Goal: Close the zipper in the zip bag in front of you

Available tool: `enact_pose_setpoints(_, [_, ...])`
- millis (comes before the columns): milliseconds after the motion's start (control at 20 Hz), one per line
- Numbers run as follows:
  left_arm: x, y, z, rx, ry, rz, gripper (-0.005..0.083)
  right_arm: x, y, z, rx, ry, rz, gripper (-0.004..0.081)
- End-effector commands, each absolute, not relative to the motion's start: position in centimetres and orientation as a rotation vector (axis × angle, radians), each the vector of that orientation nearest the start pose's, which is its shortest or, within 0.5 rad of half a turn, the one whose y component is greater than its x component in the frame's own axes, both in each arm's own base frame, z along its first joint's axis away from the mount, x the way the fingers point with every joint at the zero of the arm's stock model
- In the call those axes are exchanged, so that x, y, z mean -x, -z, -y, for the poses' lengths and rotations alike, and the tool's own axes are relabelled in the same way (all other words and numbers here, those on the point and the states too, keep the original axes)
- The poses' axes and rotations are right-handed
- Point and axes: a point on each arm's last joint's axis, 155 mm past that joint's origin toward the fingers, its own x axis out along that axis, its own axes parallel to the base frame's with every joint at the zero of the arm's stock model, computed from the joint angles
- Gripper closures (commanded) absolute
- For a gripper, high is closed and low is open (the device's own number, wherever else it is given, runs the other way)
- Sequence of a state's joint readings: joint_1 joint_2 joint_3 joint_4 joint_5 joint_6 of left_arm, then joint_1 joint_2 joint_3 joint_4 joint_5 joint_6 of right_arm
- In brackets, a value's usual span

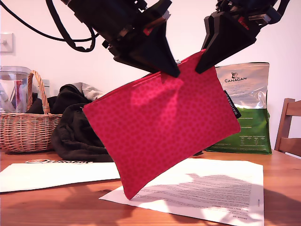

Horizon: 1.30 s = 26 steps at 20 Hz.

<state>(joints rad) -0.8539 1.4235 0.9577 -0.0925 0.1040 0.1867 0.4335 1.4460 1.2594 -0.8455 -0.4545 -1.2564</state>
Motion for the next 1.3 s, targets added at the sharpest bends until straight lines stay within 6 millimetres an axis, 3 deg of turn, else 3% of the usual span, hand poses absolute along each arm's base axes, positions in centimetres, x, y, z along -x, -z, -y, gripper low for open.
enact_pose_setpoints(0, [-27.8, -18.3, 34.7, -0.375, 0.983, -0.427, 0.0706, -29.3, -18.4, -22.8, 1.039, -1.353, -0.391, 0.078])
enact_pose_setpoints(300, [-27.8, -18.8, 34.7, -0.378, 0.983, -0.436, 0.0795, -29.3, -18.4, -22.8, 1.035, -1.35, -0.395, 0.078])
enact_pose_setpoints(550, [-27.5, -18.3, 34.3, -0.393, 0.983, -0.474, 0.0795, -29.3, -18.4, -22.7, 1.037, -1.348, -0.399, 0.078])
enact_pose_setpoints(900, [-26.9, -20.0, 33.7, -0.385, 0.982, -0.454, 0.0795, -29.5, -18.2, -22.4, 1.053, -1.332, -0.413, 0.078])
enact_pose_setpoints(1250, [-26.2, -19.7, 32.8, -0.399, 0.979, -0.489, 0.0795, -29.5, -18.1, -22.3, 1.052, -1.333, -0.417, 0.078])
